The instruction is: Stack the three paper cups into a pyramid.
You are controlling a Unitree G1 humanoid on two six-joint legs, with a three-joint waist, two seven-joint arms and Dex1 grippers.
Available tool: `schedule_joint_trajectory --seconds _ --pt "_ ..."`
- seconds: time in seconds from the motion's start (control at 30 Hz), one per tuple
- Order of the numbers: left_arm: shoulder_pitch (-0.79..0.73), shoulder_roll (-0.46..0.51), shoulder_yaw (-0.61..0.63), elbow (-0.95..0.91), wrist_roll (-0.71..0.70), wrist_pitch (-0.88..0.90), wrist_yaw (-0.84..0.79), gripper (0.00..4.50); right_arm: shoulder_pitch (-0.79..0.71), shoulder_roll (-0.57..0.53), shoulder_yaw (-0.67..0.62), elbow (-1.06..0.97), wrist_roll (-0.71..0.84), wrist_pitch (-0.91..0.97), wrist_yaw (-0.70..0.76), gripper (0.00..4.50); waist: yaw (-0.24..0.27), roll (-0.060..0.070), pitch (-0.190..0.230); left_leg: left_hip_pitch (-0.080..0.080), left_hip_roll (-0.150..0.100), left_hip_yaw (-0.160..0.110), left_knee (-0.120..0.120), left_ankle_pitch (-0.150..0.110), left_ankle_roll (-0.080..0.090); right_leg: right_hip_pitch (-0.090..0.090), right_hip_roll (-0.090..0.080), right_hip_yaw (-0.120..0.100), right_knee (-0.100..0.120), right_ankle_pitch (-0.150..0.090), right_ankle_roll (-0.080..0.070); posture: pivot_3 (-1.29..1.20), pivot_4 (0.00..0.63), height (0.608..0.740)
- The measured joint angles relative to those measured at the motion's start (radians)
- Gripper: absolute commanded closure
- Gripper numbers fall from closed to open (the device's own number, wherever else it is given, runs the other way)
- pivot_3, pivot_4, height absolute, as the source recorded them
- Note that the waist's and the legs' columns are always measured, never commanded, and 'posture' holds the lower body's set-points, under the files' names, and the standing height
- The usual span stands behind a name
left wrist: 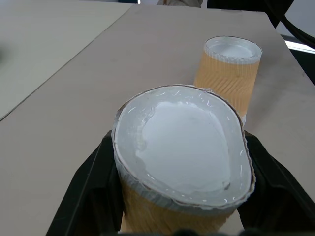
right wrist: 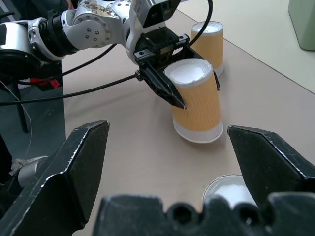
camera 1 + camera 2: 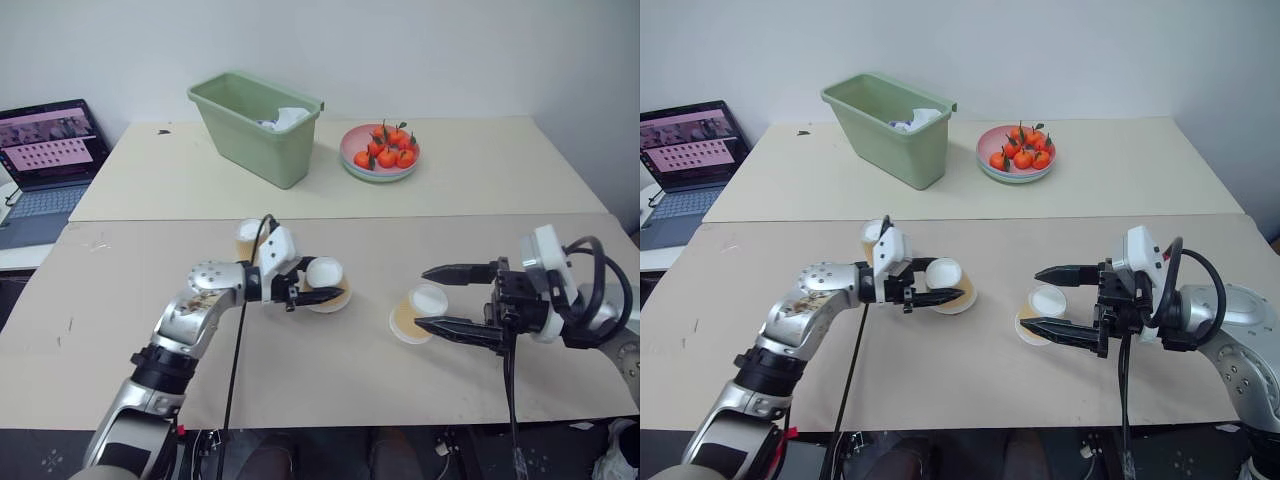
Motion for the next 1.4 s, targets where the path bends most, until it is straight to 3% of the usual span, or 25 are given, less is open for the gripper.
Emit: schedule_joint_trajectory --seconds 0.47,1.33,1.4 --pt "-0.108 -0.122 -0.008 0.271 0.071 -0.131 0.011 2.13 0.01 0.0 -0.003 -0.017 0.002 -0.001 -0.029 0.0 0.003 0.0 0.0 0.0 0.0 0.0 0.001 0.0 0.0 0.0 0.0 0.0 0.0 0.0 0.001 0.0 0.15 0.726" --pt "-0.094 -0.144 0.009 0.244 0.073 -0.095 0.038 2.2 -0.038 0.0 0.024 0.003 -0.001 -0.001 -0.025 0.0 0.003 0.0 0.0 0.0 -0.001 0.0 0.001 0.0 0.0 0.0 0.0 0.0 0.0 0.0 0.001 0.0 0.15 0.726" --pt "-0.089 -0.136 0.009 0.229 0.071 -0.079 0.032 1.22 -0.038 0.0 0.024 0.004 -0.001 -0.001 -0.025 0.0 0.002 0.0 0.0 0.0 -0.001 0.0 0.001 0.0 0.0 0.0 0.0 0.0 0.0 0.0 0.001 0.0 0.15 0.726"
